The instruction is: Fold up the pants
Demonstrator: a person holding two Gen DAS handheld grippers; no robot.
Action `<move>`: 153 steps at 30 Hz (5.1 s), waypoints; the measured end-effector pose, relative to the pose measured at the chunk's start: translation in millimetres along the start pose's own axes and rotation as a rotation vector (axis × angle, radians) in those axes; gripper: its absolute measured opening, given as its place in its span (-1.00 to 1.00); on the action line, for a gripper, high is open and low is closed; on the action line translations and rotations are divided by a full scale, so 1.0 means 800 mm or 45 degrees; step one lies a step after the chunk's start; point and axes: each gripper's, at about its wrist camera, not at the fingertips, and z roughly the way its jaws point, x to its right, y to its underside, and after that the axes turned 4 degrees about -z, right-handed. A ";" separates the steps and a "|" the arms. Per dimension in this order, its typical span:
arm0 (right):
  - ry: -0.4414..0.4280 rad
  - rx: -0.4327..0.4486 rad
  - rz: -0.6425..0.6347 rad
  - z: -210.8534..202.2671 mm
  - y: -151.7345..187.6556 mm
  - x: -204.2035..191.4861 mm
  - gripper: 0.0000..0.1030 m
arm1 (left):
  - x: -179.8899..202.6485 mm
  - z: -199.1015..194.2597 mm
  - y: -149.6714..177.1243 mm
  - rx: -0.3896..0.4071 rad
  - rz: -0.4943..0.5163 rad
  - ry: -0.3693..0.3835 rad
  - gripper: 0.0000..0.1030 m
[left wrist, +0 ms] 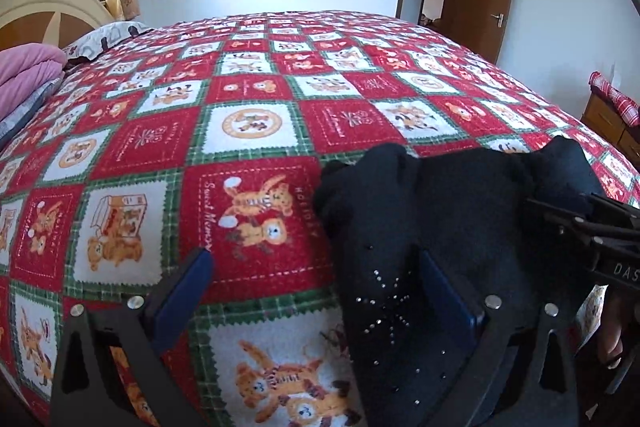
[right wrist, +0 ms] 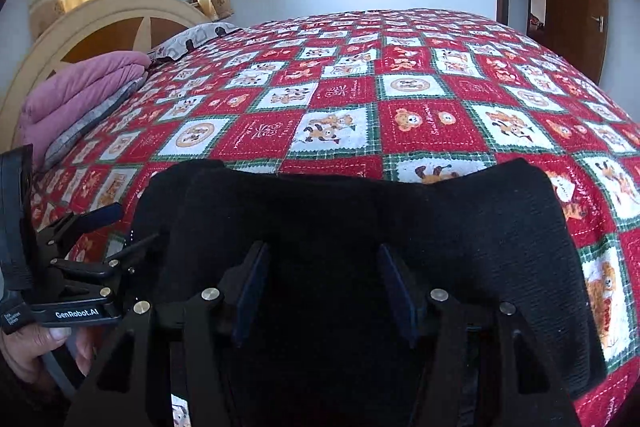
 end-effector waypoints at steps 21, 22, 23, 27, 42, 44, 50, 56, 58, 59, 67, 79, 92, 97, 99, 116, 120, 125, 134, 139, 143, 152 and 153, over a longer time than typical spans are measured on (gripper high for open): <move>-0.155 0.012 -0.005 0.019 -0.018 -0.026 0.13 | -0.007 -0.018 0.041 -0.026 0.039 0.015 1.00; -0.138 0.013 -0.018 0.016 -0.018 -0.027 0.13 | -0.008 -0.018 0.041 -0.025 0.037 0.018 1.00; -0.114 0.022 -0.022 0.009 -0.016 -0.025 0.13 | -0.008 -0.018 0.040 -0.026 0.035 0.021 1.00; -0.052 0.024 0.072 -0.013 -0.014 0.006 0.13 | -0.007 -0.018 0.037 -0.028 0.031 0.029 1.00; 0.126 0.031 0.376 -0.092 0.030 0.160 0.13 | 0.006 -0.011 0.026 -0.014 0.004 0.175 1.00; 0.096 0.027 0.423 -0.090 0.035 0.174 0.13 | 0.006 -0.009 0.026 -0.009 0.001 0.187 1.00; 0.034 0.024 0.460 -0.084 0.044 0.181 0.13 | 0.007 -0.007 0.023 0.012 0.003 0.230 1.00; -0.001 0.024 0.414 -0.082 0.044 0.170 0.12 | 0.009 -0.004 0.022 0.026 0.008 0.254 1.00; -0.078 0.006 0.405 -0.077 0.045 0.164 0.10 | 0.009 -0.004 0.022 0.030 0.006 0.263 1.00; -0.093 -0.016 0.386 -0.071 0.045 0.158 0.10 | 0.009 -0.004 0.022 0.031 0.010 0.264 1.00; -0.189 -0.041 0.491 -0.061 0.051 0.168 -0.12 | 0.008 -0.002 0.016 0.016 -0.036 0.321 1.00; -0.226 -0.033 0.517 -0.058 0.057 0.165 -0.32 | 0.005 -0.002 0.012 -0.001 -0.087 0.398 0.15; -0.190 -0.014 0.465 -0.065 0.052 0.154 -0.47 | -0.006 -0.010 0.014 0.001 -0.131 0.458 -0.72; -0.201 0.031 0.425 -0.077 0.046 0.145 -0.49 | -0.016 -0.029 0.011 0.049 -0.149 0.487 -0.74; -0.214 0.042 0.430 -0.079 0.044 0.144 -0.49 | -0.019 -0.033 0.009 0.058 -0.156 0.502 -0.74; -0.280 0.067 0.338 -0.075 0.008 0.085 -0.50 | -0.067 -0.066 -0.014 0.134 -0.214 0.462 -0.77; -0.305 0.059 0.298 -0.060 -0.017 0.067 -0.50 | -0.086 -0.070 -0.027 0.163 -0.226 0.427 -0.77; -0.342 0.053 0.240 -0.035 -0.056 0.041 -0.50 | -0.116 -0.075 -0.040 0.194 -0.246 0.355 -0.77; -0.398 0.022 0.147 0.018 -0.116 -0.016 -0.51 | -0.159 -0.079 -0.055 0.241 -0.247 0.203 -0.77; -0.416 0.003 0.114 0.043 -0.140 -0.039 -0.51 | -0.176 -0.082 -0.062 0.265 -0.232 0.139 -0.77; -0.427 -0.006 0.084 0.062 -0.159 -0.059 -0.51 | -0.194 -0.084 -0.067 0.281 -0.239 0.102 -0.77; -0.462 -0.003 0.003 0.098 -0.213 -0.117 -0.51 | -0.245 -0.082 -0.079 0.317 -0.286 -0.005 -0.77; -0.467 -0.003 -0.005 0.102 -0.217 -0.122 -0.51 | -0.251 -0.082 -0.079 0.320 -0.289 -0.019 -0.77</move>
